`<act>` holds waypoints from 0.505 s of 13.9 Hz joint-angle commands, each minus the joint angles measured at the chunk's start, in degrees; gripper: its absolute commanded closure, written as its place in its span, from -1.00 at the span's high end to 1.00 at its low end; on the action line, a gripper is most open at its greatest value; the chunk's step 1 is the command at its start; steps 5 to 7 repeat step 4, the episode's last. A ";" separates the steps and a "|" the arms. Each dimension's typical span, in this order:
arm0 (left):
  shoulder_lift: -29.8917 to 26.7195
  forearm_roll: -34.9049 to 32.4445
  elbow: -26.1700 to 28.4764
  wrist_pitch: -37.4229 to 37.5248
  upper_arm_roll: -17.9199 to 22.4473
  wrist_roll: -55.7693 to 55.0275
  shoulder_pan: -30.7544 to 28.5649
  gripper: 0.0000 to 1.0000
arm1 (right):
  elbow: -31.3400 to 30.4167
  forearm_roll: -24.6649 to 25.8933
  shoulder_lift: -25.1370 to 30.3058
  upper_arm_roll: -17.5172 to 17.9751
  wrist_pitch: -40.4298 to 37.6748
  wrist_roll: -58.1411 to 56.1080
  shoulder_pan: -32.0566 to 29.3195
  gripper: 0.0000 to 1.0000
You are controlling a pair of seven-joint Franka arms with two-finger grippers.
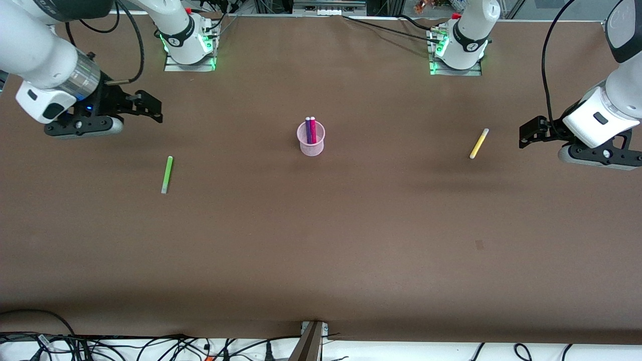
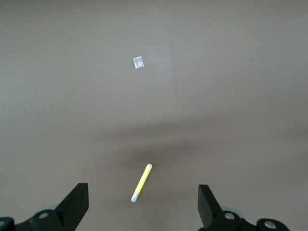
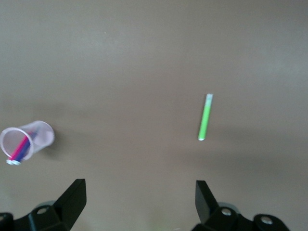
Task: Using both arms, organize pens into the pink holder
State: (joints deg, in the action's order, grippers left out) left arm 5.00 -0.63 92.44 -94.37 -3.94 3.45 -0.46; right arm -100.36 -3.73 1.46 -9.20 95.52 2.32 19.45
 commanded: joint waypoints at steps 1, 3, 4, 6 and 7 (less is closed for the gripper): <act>0.71 0.11 -3.04 0.68 -0.19 0.42 0.28 1.00 | -0.01 1.80 -0.23 -0.55 0.02 -4.16 0.33 1.00; 0.98 0.02 -3.58 0.68 -0.11 0.42 0.46 1.00 | 1.22 1.97 -0.76 -0.82 -0.16 -4.16 0.41 1.00; 0.98 0.10 -3.58 0.68 -0.19 0.42 0.46 1.00 | 1.48 2.24 -0.76 -0.73 -0.42 -4.08 0.41 1.00; 0.98 0.10 -3.58 0.68 -0.19 0.42 0.46 1.00 | 1.48 2.24 -0.76 -0.73 -0.42 -4.08 0.41 1.00; 0.98 0.10 -3.58 0.68 -0.19 0.42 0.46 1.00 | 1.48 2.24 -0.76 -0.73 -0.42 -4.08 0.41 1.00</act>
